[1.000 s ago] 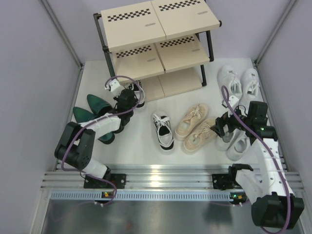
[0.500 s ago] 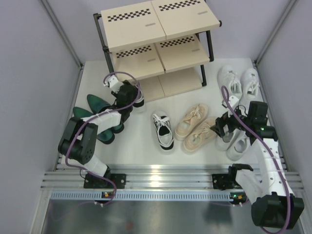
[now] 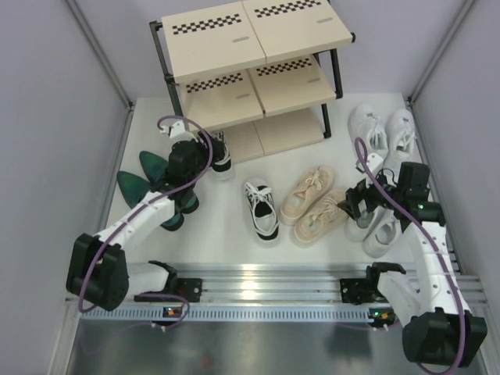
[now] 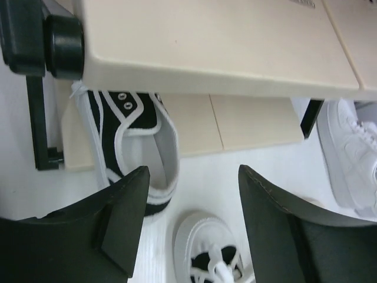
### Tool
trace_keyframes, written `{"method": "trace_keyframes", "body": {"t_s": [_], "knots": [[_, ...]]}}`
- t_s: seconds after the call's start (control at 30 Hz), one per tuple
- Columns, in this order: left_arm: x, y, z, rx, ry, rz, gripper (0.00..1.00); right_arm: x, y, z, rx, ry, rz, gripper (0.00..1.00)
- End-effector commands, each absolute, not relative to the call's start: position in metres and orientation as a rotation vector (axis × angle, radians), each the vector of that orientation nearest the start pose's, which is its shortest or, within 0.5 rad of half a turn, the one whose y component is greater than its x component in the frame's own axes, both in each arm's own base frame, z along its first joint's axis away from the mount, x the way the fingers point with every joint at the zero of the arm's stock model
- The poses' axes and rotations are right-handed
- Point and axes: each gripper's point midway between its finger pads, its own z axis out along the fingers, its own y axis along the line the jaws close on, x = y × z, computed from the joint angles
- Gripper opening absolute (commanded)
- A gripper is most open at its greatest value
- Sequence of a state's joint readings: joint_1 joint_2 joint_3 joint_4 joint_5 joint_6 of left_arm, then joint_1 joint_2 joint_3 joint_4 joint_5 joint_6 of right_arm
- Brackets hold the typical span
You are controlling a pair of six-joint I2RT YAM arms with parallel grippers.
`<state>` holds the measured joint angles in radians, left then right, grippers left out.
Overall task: Place and organize the shoes onto the shoe shelf
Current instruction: Place the shoe at the shoe shelf.
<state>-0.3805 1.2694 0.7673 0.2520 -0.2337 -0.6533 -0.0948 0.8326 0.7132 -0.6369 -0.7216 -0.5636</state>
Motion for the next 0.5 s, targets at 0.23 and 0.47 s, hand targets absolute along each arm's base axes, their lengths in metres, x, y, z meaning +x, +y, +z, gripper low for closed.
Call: {"method": "trace_keyframes", "body": {"t_s": [0.23, 0.47], "knots": [[0.329, -0.158, 0.166, -0.081, 2.023, -0.468, 0.32, 0.238, 0.077, 0.168, -0.854, 1.937, 0.455, 0.99], [0.314, -0.185, 0.142, 0.112, 2.067, -0.402, 0.15, 0.239, 0.077, 0.167, -0.854, 1.94, 0.455, 0.99]]}}
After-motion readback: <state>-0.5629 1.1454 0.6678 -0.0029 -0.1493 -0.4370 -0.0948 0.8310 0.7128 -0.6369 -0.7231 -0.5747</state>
